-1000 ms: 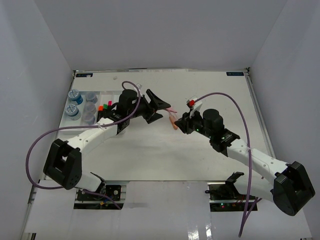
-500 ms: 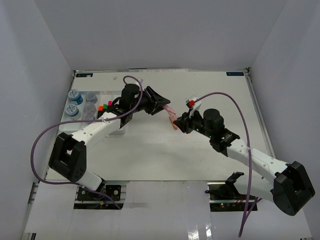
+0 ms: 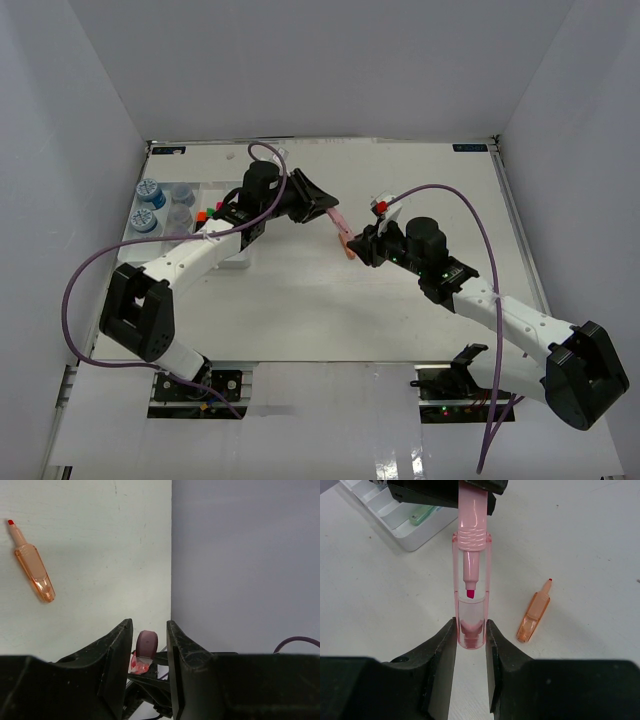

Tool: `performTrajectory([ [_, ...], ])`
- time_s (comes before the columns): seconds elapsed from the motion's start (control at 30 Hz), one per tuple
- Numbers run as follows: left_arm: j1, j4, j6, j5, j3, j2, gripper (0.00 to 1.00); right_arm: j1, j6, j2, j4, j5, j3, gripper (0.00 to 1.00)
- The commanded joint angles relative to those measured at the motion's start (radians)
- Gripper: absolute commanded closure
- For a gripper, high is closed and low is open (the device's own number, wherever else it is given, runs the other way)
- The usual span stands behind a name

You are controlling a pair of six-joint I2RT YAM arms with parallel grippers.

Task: Sort the stationery into containers
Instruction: Close the pen cap on the pen.

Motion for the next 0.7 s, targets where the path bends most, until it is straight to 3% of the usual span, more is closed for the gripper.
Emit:
performTrajectory([
  [0.0,0.003,-0.024,0.043,0.017,0.03,0.006,0.58,0.005,-0.015,0.0,0.018,0.005,0.05,0.73],
  [0.67,-0.006,-0.046,0.204,0.001,0.074,0.003,0.65,0.005,-0.014,0.027,0.001,0.004,0.067,0.73],
])
